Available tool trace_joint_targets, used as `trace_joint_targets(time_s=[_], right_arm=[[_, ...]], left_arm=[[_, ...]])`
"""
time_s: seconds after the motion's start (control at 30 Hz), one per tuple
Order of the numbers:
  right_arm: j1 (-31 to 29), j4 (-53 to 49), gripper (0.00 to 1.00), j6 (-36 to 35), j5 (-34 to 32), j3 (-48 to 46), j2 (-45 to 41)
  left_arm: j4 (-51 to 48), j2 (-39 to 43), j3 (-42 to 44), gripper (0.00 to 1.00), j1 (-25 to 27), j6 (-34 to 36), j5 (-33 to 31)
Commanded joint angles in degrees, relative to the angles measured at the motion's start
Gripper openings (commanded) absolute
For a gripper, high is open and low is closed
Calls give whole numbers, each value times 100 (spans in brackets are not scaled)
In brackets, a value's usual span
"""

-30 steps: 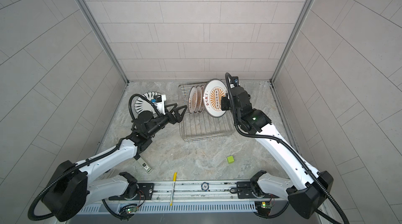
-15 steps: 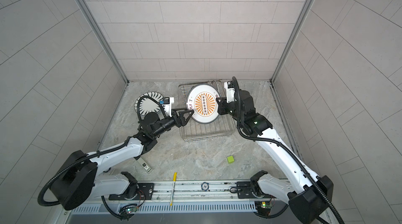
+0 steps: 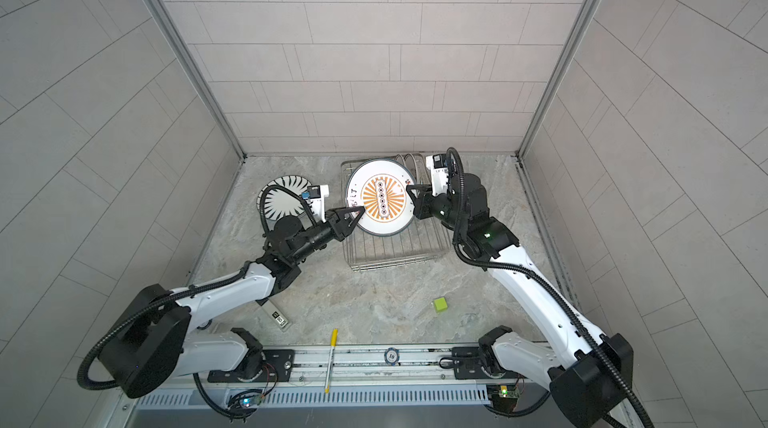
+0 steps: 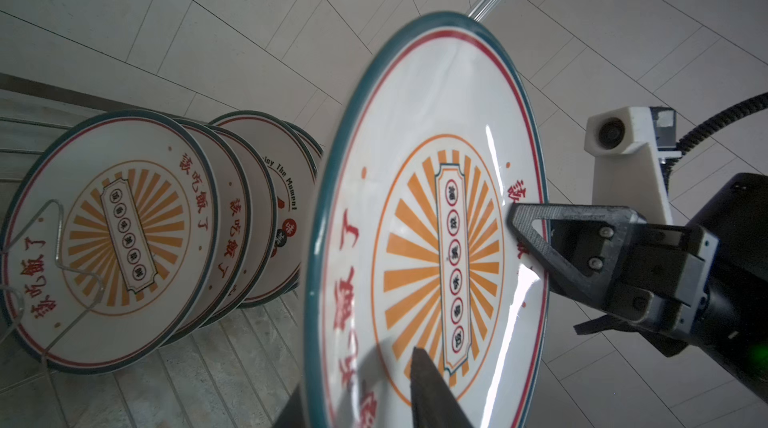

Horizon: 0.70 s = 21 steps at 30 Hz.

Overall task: Unload the plates from the dish rack
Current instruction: 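Pass the sunburst plate from the right gripper to the left gripper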

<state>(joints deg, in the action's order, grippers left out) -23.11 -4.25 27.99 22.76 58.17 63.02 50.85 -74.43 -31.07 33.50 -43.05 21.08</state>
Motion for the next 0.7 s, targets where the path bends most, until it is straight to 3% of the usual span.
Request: trace_joint_targets(time_s=[0.0,0.2,0.47,0.53,0.67], right_arm=[[4,477,0,93,235,20,1],[8,694,0,49,376,-143,78],[5,845,0,38,499,-271,271],[4,847,1,6,463,-306,298],[8,803,6,-40,352,-344,355]], left_arm=[[495,189,115,25,38,-159,-74],[746,192,240,9,39,-359,-283],[1189,96,338,9,34,-649,-497],[1160,102,352,1,34,-692,-559],[1020,186,374,0,34,-586,-694]])
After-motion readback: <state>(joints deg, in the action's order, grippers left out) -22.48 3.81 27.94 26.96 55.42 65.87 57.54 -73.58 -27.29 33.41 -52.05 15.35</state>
